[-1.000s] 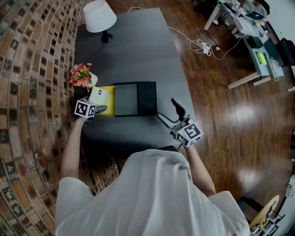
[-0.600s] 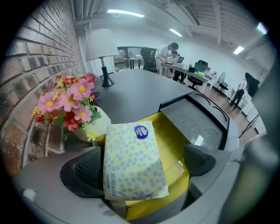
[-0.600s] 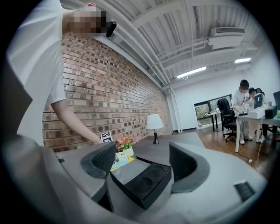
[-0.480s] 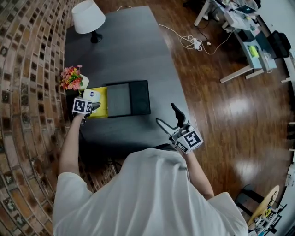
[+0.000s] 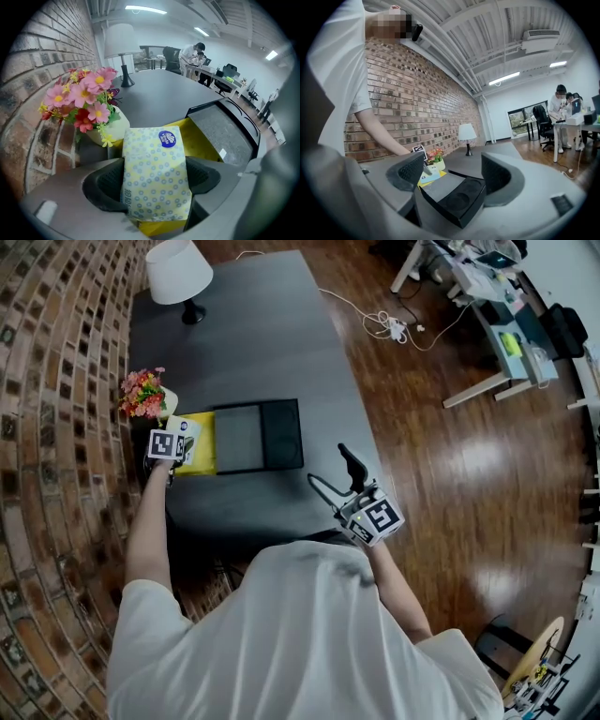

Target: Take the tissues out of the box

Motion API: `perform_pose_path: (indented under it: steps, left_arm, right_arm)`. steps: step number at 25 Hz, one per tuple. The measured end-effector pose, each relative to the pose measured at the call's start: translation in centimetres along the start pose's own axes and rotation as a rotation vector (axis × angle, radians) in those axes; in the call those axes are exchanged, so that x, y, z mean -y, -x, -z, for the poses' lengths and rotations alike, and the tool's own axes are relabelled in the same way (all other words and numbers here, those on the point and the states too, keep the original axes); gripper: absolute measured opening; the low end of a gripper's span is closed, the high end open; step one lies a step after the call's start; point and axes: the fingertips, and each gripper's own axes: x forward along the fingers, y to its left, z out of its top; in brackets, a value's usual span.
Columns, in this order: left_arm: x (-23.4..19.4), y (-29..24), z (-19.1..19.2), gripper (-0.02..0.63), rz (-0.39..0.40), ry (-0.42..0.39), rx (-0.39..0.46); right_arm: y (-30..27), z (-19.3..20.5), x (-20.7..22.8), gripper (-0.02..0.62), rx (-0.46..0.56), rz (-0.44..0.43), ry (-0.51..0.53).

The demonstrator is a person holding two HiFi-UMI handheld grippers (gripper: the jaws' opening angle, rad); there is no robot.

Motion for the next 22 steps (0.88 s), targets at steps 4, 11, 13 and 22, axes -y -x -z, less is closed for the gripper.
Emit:
perform_pose_path:
  steps: [4,11,13,22]
  left_arm:
    - [0.9,1.7,-0.6,0.376,0.006,0.059,0.066]
    - [2.4,7.4,-2.2,0.368,0.005,0.095,0.219]
    - [2.8,9.5,-2.6,0.368,-0.001,0.102,0.276]
    - [7.1,20.5,-3.1,0.368,-0.029,0.198,0.610]
  right_arm:
    - [-1.3,0.0,-0.8,0.379,0.005,-0.043,-0.016]
    - [-3.7,-0.5,-1.9,0.379,0.019,-0.125,-0.004]
    - [-4.4,-1.0,-2.2,0.379,0.034,-0.148,0.003]
    - [-6.5,-3.1,-3.2,0.379,0.086,-0.226,0.029]
